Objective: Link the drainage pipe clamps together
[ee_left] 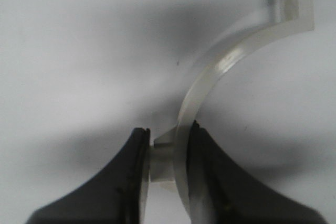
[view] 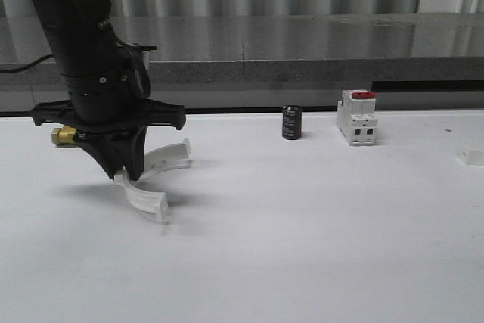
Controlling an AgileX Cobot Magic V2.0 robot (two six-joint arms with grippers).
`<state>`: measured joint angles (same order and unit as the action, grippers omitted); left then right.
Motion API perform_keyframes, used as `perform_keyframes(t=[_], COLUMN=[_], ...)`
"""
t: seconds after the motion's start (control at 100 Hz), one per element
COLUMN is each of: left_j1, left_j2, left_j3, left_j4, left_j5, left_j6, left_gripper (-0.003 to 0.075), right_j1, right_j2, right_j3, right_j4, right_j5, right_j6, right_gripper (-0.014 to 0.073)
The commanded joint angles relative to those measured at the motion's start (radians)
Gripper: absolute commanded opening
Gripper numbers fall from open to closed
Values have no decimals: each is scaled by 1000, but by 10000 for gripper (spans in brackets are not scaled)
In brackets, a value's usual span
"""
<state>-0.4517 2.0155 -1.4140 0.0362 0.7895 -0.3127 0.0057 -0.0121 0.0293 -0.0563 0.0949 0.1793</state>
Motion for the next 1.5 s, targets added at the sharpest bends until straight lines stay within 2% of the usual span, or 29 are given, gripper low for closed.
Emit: perform_keyframes(t=[0.0, 0.32, 0.42, 0.61, 0.82, 1.0, 1.19, 1.33, 1.49], left_j1=[-8, -8, -8, -8, 8, 92, 235, 325, 351], left_j2=[-50, -39, -41, -119, -332, -555, -782, -947, -1124], left_j3=[-29, -29, -29, -29, 28, 183, 384, 534, 684], left_j4=[2, 16, 32, 76, 100, 100, 100, 100, 92], left_j5=[-30, -14, -12, -49, -161, -263, -371, -403, -412], left_j6=[-15, -10, -10, -10, -10, -10, -10, -10, -10], left_gripper=[52, 401, 470, 472, 472, 472, 472, 472, 446], right_j1=[1, 1, 1, 1, 1, 1, 1, 1, 1], right_j2=[-18, -18, -18, -18, -18, -18, -18, -18, -18], right_j3=[-20, -20, -20, -20, -20, -20, -20, -20, -20], right_j4=[-1, -1, -1, -1, -1, -1, -1, -1, -1], right_j5=[-81, -81, -81, -81, -81, -81, -81, -81, -89], right_j6=[-8, -8, -8, -8, -8, -8, -8, -8, -8], right_gripper=[-67, -67, -67, -67, -67, -67, -67, -67, -67])
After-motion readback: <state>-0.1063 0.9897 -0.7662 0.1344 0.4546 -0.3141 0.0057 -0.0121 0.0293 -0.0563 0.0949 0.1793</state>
